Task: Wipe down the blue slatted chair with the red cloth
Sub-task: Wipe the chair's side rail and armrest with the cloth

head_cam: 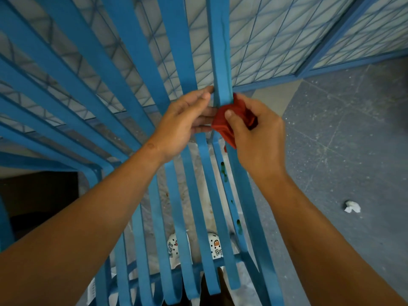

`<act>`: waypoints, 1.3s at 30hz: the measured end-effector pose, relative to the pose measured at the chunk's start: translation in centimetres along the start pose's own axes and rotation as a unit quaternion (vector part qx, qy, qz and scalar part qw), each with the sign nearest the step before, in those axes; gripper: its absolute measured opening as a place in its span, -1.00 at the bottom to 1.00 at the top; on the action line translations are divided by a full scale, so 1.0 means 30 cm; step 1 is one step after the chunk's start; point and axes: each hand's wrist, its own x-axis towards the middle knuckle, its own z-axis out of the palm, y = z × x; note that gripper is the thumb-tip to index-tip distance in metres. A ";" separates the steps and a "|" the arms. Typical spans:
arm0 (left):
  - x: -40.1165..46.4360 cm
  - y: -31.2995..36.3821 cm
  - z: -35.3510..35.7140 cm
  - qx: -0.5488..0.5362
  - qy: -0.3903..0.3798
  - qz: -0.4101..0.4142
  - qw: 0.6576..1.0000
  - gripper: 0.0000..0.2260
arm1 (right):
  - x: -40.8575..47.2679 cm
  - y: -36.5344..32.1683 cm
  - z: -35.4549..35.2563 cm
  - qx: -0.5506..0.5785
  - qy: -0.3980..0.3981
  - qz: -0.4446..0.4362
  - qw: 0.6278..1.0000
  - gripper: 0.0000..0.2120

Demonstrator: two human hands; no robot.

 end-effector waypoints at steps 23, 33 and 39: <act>0.089 0.113 0.034 0.068 0.168 0.109 0.977 -0.73 | -0.208 0.084 -0.092 0.070 -0.041 0.182 0.980 -0.72; 0.078 0.164 0.001 0.070 0.111 0.112 0.985 -0.66 | 0.146 -0.085 0.035 0.030 0.008 -0.003 1.000 -0.73; 0.057 0.186 -0.005 0.073 0.105 0.102 0.986 -0.72 | 0.276 -0.194 0.060 0.046 0.041 -0.068 0.996 -0.73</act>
